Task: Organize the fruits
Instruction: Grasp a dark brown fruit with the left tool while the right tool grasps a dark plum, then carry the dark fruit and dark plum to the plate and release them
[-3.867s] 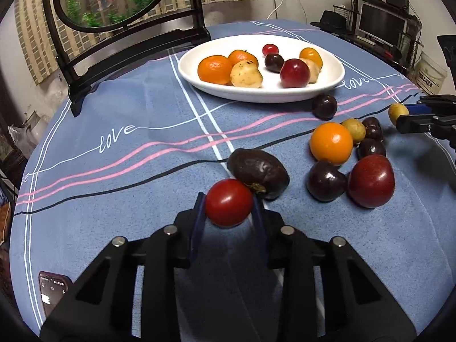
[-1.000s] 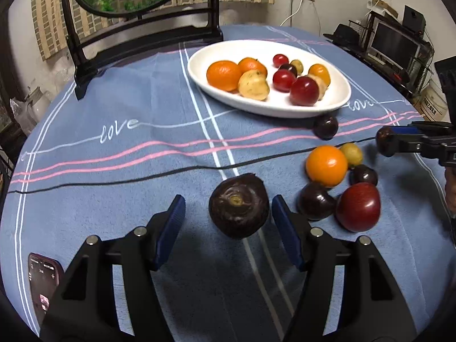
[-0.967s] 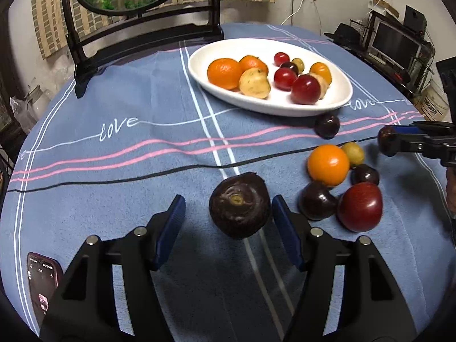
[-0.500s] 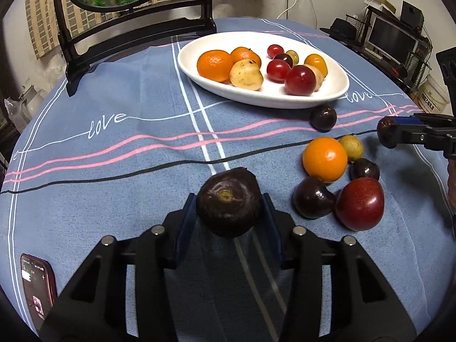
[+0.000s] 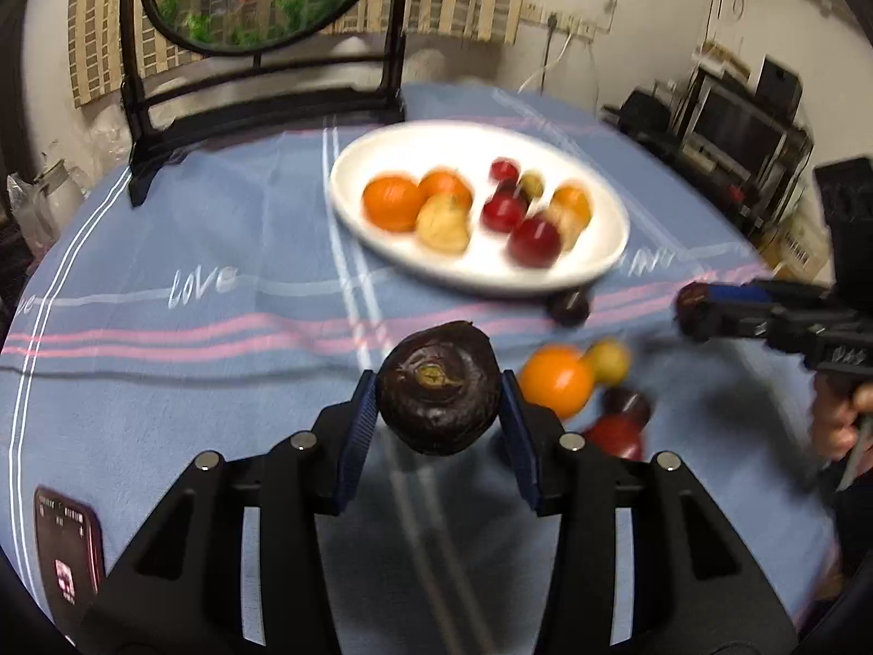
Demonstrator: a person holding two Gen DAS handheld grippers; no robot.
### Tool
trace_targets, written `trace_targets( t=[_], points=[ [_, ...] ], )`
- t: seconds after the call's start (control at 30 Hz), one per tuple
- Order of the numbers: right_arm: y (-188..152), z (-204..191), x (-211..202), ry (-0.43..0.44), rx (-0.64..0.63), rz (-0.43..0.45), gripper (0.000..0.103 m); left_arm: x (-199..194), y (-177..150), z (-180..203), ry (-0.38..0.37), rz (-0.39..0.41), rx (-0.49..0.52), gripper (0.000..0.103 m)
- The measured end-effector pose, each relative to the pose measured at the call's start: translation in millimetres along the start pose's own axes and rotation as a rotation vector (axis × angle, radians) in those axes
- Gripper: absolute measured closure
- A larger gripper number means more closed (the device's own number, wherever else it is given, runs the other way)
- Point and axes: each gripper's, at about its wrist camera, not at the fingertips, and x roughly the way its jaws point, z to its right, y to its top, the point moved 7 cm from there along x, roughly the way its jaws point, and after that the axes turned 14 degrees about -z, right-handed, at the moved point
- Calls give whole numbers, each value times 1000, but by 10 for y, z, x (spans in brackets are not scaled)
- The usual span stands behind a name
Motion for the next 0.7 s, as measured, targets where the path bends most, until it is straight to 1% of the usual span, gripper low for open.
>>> trace_targets(
  t=[0.07,0.13,0.2,0.33,0.4,0.5,0.7],
  points=[
    [195,51,-66,-21,18,50,70,-45,215,31,-25,21,-22,58],
    [426,145,-80,-78,35,110,70,-24,538,44,-35,37,-56,58],
    [645,284,-13,-110,72,140,70,68,814,54,-29,35,-74,58],
    [964,538,173,-140,132,155,70,370,1299,54,16,9,-77,58],
    [1054,613,242,-145,148,158,70,502,1441,48,26,-5,-83,58],
    [1178,678,398,-155,146,135,70,698,1584,3,57,-25,-86,58],
    [1260,719,540,-173,130,123,70,894,1685,-85,78,-48,-106,58]
  ],
)
